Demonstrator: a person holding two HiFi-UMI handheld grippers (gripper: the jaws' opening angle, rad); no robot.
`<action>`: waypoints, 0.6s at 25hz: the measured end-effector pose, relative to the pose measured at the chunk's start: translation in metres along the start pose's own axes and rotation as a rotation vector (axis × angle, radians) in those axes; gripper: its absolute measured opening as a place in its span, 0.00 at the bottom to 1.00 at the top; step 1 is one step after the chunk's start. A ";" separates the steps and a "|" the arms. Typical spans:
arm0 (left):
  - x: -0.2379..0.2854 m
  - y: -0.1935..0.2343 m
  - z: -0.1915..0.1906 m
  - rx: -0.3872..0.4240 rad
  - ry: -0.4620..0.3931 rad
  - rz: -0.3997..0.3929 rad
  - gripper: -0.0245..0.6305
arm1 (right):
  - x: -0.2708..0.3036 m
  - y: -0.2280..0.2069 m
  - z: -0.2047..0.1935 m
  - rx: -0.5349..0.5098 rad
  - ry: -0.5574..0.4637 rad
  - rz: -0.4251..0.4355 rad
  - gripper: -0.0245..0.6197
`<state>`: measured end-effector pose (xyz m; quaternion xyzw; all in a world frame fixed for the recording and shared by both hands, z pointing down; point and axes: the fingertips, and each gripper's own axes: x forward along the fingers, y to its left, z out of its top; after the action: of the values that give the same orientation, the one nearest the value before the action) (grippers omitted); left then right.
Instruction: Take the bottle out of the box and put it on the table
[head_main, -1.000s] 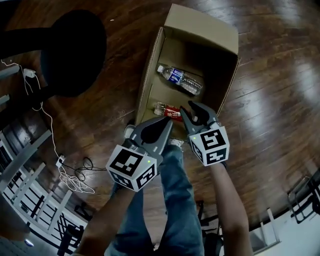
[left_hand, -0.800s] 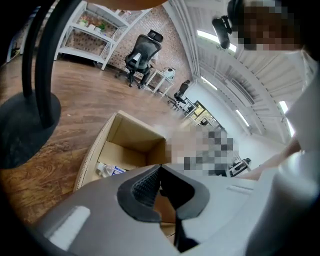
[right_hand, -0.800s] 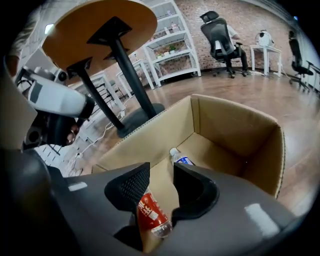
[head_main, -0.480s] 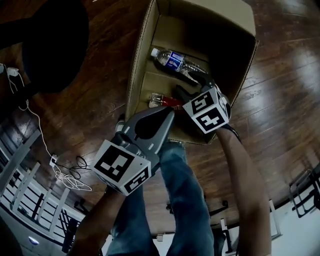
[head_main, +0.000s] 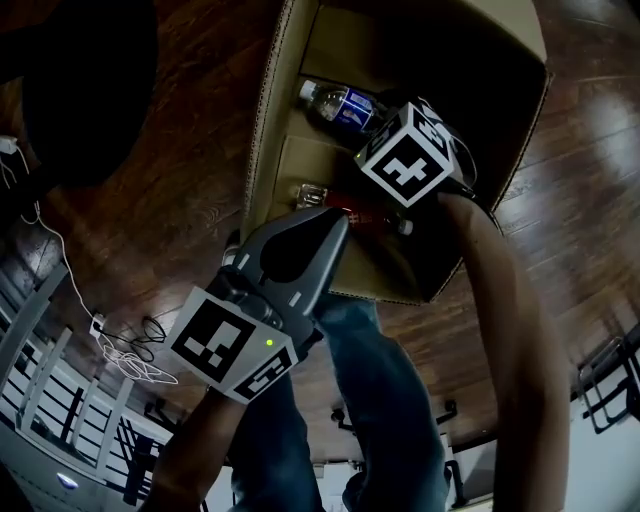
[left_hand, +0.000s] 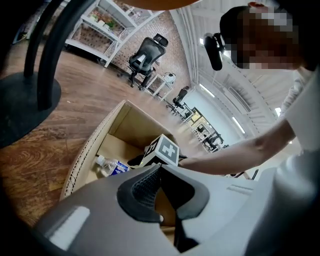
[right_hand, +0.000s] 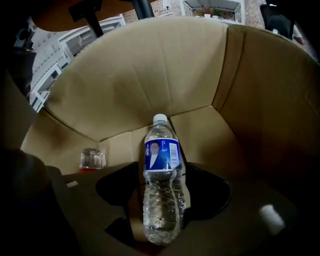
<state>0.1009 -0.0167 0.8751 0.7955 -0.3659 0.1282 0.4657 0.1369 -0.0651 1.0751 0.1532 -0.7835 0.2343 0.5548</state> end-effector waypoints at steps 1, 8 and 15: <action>0.001 0.003 -0.001 0.002 -0.002 0.005 0.04 | 0.005 0.002 -0.002 0.000 0.013 0.012 0.50; 0.012 0.005 0.005 0.009 -0.017 -0.011 0.04 | 0.026 -0.006 -0.006 -0.045 0.083 -0.042 0.51; 0.017 0.006 0.006 0.007 -0.020 -0.014 0.04 | 0.037 -0.017 -0.009 -0.049 0.170 -0.071 0.52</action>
<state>0.1075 -0.0314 0.8853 0.8010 -0.3645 0.1183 0.4600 0.1404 -0.0740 1.1157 0.1470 -0.7332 0.2073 0.6307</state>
